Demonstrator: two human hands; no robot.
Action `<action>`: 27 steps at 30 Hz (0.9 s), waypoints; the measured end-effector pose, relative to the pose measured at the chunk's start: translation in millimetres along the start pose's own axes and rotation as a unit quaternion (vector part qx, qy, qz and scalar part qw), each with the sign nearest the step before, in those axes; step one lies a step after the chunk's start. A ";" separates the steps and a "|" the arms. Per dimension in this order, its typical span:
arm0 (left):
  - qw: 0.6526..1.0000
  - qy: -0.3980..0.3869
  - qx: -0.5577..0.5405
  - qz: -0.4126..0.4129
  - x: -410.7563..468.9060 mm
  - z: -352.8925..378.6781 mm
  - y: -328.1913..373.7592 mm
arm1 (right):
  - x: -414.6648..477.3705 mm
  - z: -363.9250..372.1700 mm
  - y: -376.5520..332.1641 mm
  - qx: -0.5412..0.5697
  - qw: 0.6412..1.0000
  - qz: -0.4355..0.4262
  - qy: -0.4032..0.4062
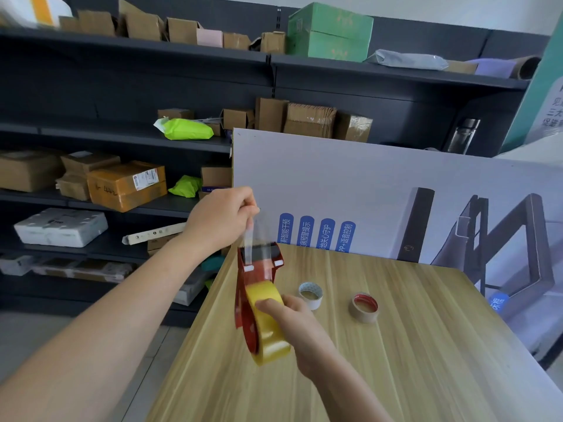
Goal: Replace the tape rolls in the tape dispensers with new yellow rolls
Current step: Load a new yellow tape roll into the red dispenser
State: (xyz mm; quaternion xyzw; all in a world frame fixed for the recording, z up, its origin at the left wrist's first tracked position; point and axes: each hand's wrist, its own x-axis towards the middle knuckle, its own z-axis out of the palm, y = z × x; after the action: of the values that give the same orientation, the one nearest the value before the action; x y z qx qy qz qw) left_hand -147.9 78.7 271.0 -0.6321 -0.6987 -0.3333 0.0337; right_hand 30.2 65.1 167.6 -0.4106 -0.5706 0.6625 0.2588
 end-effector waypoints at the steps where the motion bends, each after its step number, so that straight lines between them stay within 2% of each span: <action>1: 1.000 -0.004 0.006 0.001 0.9 -0.2 -0.6 | -1.6 1.5 0.2 0.016 1.000 0.004 0.018; 4: 0.998 0.028 0.037 -0.037 4.1 -1.7 -9.8 | -2.7 3.1 -2.1 0.025 0.999 -0.009 0.041; 7: 0.993 0.061 0.057 -0.089 11.2 -6.0 -21.2 | -2.3 9.4 -2.3 0.018 1.000 -0.003 0.007; 13: 0.998 0.033 0.022 -0.045 13.5 -0.5 -20.8 | -1.1 13.5 2.4 0.039 0.999 0.013 0.024; 18: 0.993 0.066 0.025 -0.094 21.8 -9.4 -35.2 | 0.3 12.3 7.0 0.012 1.000 -0.004 0.026; 21: 0.994 0.051 0.027 -0.094 23.9 -9.6 -36.7 | -1.4 12.6 7.2 0.010 1.000 0.011 0.014; 27: 0.993 0.055 -0.001 -0.104 31.4 -9.7 -40.9 | -0.5 11.8 10.9 -0.005 0.997 -0.003 0.073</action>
State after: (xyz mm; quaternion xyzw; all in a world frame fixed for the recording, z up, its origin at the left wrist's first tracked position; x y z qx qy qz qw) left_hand -194.9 101.6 275.9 -0.5364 -0.7577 -0.3699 0.0370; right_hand 21.9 56.0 157.3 -0.4577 -0.5547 0.6269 0.2997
